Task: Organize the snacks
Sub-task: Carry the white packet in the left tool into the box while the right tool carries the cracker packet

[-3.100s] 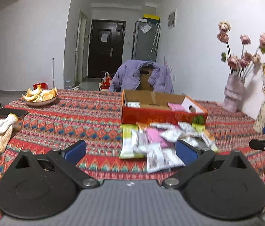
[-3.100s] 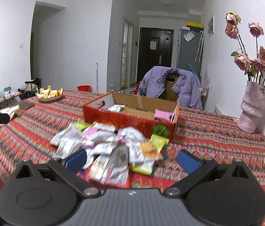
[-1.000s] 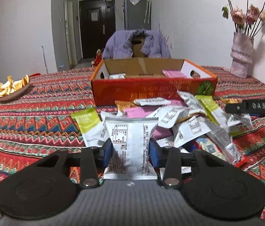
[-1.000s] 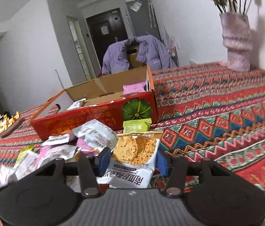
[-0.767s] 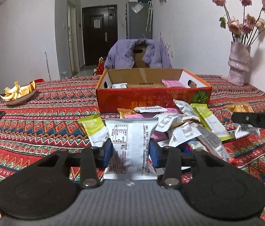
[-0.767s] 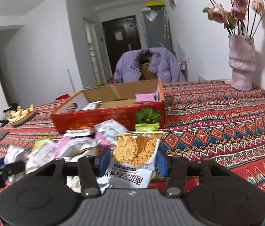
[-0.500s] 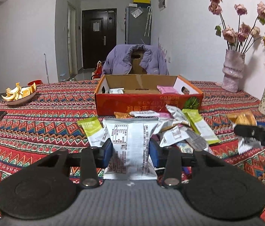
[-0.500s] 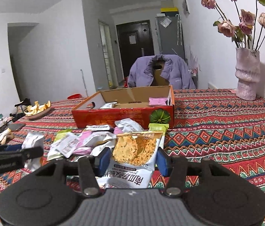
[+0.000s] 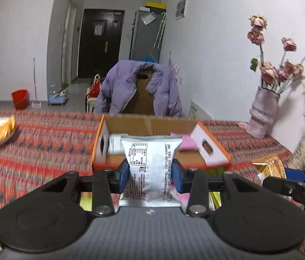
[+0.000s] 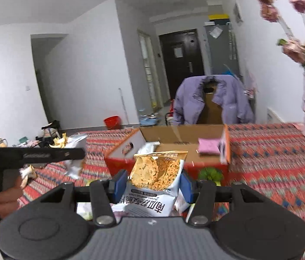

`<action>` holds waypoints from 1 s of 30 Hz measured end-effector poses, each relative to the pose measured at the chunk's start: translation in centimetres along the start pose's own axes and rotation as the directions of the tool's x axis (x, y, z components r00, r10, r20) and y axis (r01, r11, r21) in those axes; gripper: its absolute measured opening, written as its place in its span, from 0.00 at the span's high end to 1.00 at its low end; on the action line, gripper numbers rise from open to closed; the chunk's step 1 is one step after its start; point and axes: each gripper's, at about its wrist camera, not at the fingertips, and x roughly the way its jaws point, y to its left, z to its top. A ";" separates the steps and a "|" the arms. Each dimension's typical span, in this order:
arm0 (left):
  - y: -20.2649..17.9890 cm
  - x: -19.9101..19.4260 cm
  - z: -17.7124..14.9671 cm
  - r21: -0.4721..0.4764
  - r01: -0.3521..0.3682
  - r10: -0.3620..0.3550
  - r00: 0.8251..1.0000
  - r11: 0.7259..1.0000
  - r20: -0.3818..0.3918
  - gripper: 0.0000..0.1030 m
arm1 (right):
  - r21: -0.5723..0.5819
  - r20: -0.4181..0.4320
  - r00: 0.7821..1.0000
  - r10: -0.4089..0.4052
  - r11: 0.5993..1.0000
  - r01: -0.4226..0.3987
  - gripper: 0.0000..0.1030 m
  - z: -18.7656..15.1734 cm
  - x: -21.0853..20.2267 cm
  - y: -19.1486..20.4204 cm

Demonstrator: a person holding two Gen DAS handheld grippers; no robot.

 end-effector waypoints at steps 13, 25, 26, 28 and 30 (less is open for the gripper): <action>1.7 26.1 9.4 0.076 -0.071 0.087 0.970 0.995 -0.228 0.60 | 0.149 -0.324 0.946 0.000 0.988 0.051 0.51 10.2 27.3 -9.7; 4.5 36.0 6.9 -0.046 -0.067 0.044 0.917 0.997 -0.396 0.46 | 0.148 -0.430 0.901 -0.058 0.980 0.134 0.46 8.4 37.1 -12.9; 4.5 36.1 7.0 -0.061 -0.075 0.045 0.917 0.995 -0.395 0.35 | 0.161 -0.416 0.908 -0.057 0.978 0.136 0.44 8.5 37.1 -13.4; 5.0 35.7 7.2 -0.080 -0.075 0.039 0.923 0.994 -0.384 0.28 | 0.180 -0.400 0.915 -0.056 0.974 0.138 0.35 8.8 36.4 -13.9; 5.4 34.6 7.7 -0.078 -0.072 0.037 0.926 0.994 -0.376 0.28 | 0.172 -0.383 0.921 -0.066 0.975 0.141 0.32 9.5 35.3 -14.3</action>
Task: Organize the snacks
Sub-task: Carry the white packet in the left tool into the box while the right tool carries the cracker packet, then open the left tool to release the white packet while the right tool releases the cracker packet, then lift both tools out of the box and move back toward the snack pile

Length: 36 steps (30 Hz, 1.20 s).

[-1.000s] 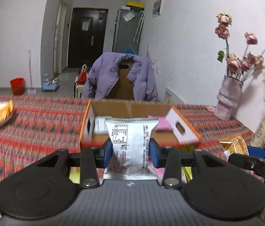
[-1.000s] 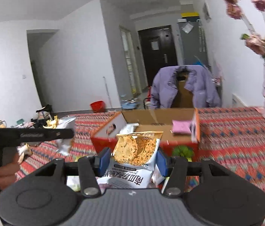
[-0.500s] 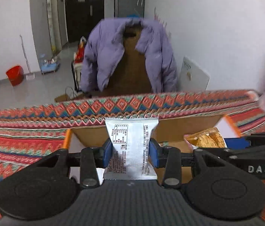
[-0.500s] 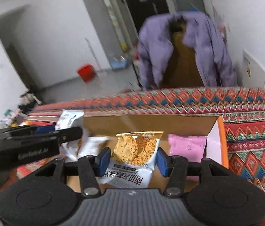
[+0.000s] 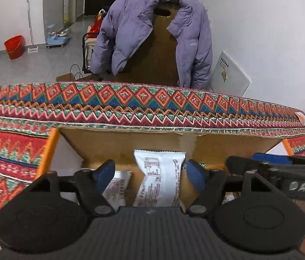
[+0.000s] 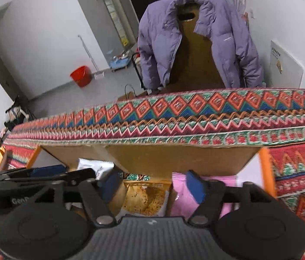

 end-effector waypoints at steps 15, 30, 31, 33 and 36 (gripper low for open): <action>0.6 -18.3 -4.4 0.128 -0.041 0.021 0.987 0.991 0.157 0.19 | -0.115 0.122 0.991 -0.047 0.991 0.061 0.19 -3.9 -17.1 1.9; -0.3 -34.7 -23.4 0.230 -0.082 -0.031 0.893 0.970 0.450 0.04 | -0.239 0.324 0.945 0.035 0.970 0.046 0.00 -22.3 -33.2 6.3; -0.5 -35.3 -25.0 0.243 -0.103 -0.022 0.886 0.965 0.463 0.04 | -0.235 0.333 0.942 0.035 0.971 0.046 0.00 -23.6 -33.8 6.4; -0.8 -36.4 -27.9 0.243 -0.132 -0.005 0.871 0.961 0.491 0.02 | -0.239 0.359 0.933 0.031 0.969 0.060 0.00 -26.4 -34.9 6.8; -0.8 -37.9 -32.3 0.219 -0.126 -0.005 0.857 0.967 0.516 0.01 | -0.235 0.405 0.914 0.001 0.967 0.103 0.00 -30.6 -36.1 7.6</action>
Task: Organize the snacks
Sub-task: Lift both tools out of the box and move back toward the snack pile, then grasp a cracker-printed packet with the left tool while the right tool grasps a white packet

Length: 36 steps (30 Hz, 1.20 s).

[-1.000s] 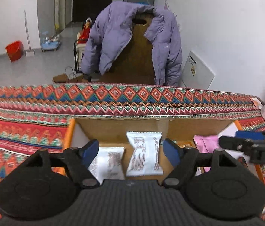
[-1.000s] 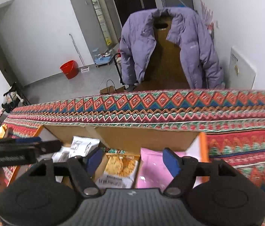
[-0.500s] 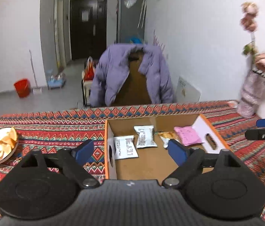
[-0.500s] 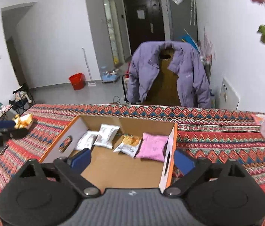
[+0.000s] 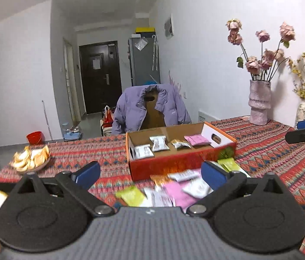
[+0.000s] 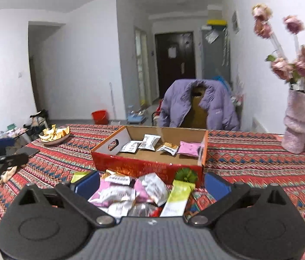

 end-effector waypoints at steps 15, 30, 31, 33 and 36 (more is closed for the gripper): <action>1.0 -3.3 -6.4 -0.143 -0.136 0.116 0.983 0.980 -0.139 0.01 | -0.067 -0.072 0.997 -0.011 0.998 0.006 0.00 -8.8 -2.6 4.5; -0.7 4.0 -5.8 -0.092 -0.088 0.068 0.976 0.992 -0.206 0.02 | 0.046 -0.115 0.993 0.002 0.999 0.003 0.00 -8.1 2.5 1.5; -0.8 4.8 -5.6 -0.085 -0.081 0.062 0.977 0.993 -0.206 0.03 | 0.048 -0.119 0.993 0.000 0.999 0.006 0.00 -7.9 3.1 1.3; -1.1 6.5 -5.2 -0.073 -0.070 0.053 0.977 0.995 -0.205 0.06 | 0.042 -0.128 0.992 -0.004 0.999 0.010 0.00 -7.6 4.3 0.9; -1.5 9.1 -4.5 -0.052 -0.056 0.044 0.977 0.997 -0.209 0.13 | 0.051 -0.146 0.989 -0.009 0.999 0.017 0.00 -6.8 6.6 0.0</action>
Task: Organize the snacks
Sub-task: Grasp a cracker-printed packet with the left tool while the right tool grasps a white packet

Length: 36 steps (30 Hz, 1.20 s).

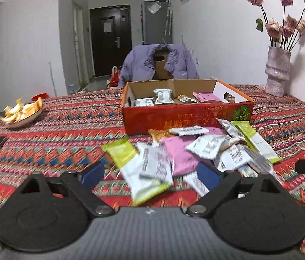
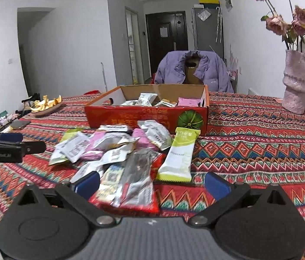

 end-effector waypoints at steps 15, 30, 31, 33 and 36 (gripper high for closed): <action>-2.6 15.2 6.4 -0.117 0.154 -0.170 0.975 0.981 -0.146 0.23 | -0.030 -0.095 0.961 0.259 0.964 -0.263 0.30 6.7 15.7 -4.9; -2.6 18.3 6.1 -0.204 0.183 -0.227 0.949 0.962 -0.218 0.47 | 0.014 -0.142 0.927 0.347 0.937 -0.349 0.53 6.7 18.4 -5.6; -2.5 17.9 6.2 -0.209 0.185 -0.229 0.950 0.960 -0.213 0.49 | 0.010 -0.134 0.932 0.336 0.941 -0.337 0.53 6.7 18.0 -5.6; -2.6 17.1 6.2 -0.205 0.181 -0.222 0.954 0.962 -0.201 0.58 | 0.010 -0.109 0.941 0.320 0.947 -0.321 0.53 6.6 17.1 -5.5; -2.9 15.0 6.5 -0.171 0.199 -0.225 0.963 0.965 -0.150 0.59 | 0.016 -0.065 0.953 0.297 0.955 -0.297 0.53 6.8 15.3 -5.3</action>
